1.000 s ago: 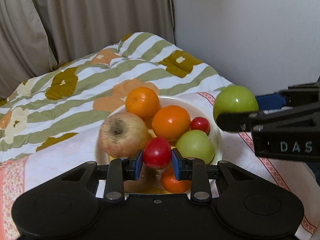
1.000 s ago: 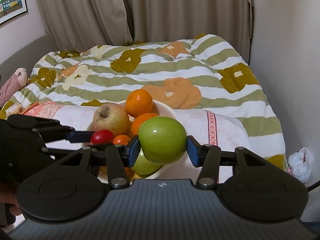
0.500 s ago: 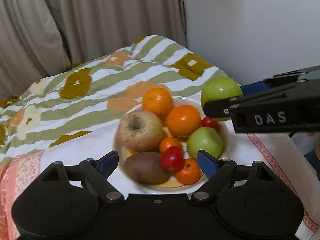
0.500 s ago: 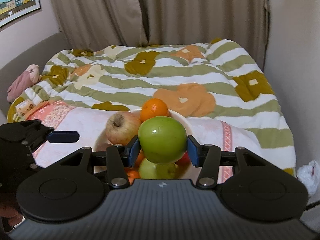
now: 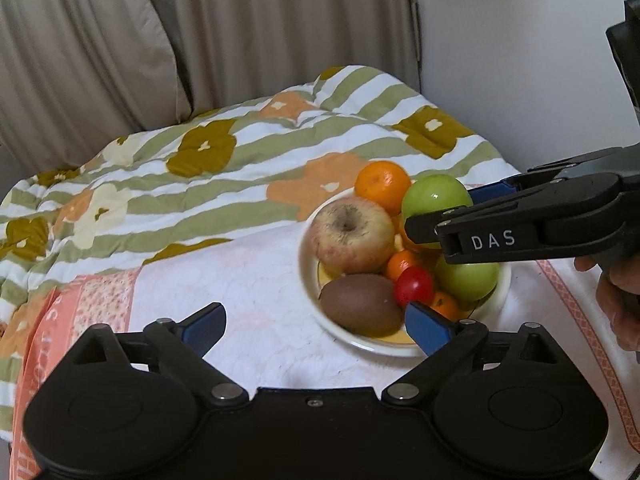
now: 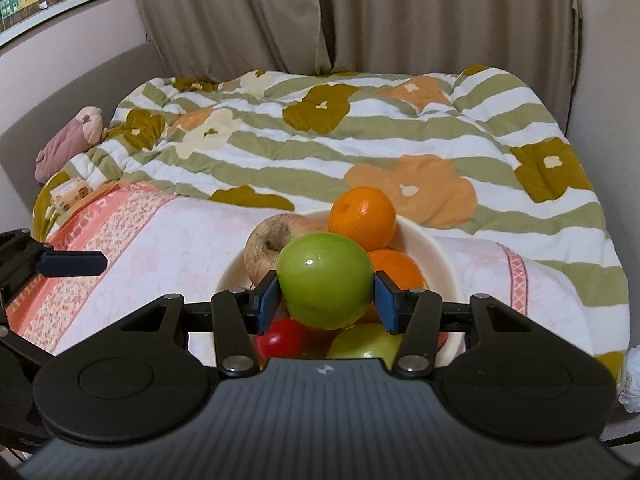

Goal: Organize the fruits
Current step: 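Open the left tool to drop the tomato while the right tool releases the green apple into the bowl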

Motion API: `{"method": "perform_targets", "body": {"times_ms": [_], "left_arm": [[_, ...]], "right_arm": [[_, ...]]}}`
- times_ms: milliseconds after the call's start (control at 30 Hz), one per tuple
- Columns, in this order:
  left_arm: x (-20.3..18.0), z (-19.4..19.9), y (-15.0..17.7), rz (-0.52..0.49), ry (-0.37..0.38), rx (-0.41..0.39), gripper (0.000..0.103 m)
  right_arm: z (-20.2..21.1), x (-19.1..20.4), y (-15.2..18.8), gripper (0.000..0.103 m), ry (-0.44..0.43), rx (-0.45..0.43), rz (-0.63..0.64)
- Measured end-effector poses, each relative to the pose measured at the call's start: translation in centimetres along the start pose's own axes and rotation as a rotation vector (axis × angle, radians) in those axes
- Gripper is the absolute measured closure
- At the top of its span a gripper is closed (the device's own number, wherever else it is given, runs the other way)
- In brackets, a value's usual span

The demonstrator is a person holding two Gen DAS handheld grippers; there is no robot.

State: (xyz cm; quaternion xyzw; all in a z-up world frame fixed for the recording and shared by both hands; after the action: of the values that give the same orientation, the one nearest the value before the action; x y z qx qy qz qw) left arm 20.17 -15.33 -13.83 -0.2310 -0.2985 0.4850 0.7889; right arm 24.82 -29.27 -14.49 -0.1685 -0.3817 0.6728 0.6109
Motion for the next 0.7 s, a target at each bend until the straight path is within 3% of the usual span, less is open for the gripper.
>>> {"method": "perform_targets", "body": {"times_ms": [167,233,300,500,700], "left_arm": [[0.3,0.1,0.8,0.008,-0.003,0.011,0.004],[0.5,0.2,1.0,0.009,-0.005,0.012,0.003],[0.9,0.4,1.2,0.017,-0.008,0.012,0.003],[1.8,2.0,1.8,0.037,-0.004,-0.001,0.003],[2.9,5.3,1.9,0.044,0.01,-0.035,0.003]], "right_arm": [[-0.8,0.7,0.6,0.032,0.012,0.014,0.03],[-0.7,1.0,0.6,0.009,0.035,-0.005,0.054],[-0.3,1.3,0.7,0.0,0.064,-0.037,0.071],[1.2,2.1,0.7,0.0,0.071,-0.058,0.066],[5.6,4.9,0.7,0.0,0.114,-0.097,0.1]]}}
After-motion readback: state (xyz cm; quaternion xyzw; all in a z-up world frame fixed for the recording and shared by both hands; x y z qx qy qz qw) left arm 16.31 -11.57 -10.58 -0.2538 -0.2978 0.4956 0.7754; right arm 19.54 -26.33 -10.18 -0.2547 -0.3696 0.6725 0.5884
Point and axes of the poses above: each gripper's, at about its wrist camera, not at the fingertips, and z roughly against the way its jaws point, x to its left, y to its underside, the point moved 6 cm from there along -z, roughly the way its jaws point, and after that the axes turned 7 degrees about -z, right-handed, at the moved point
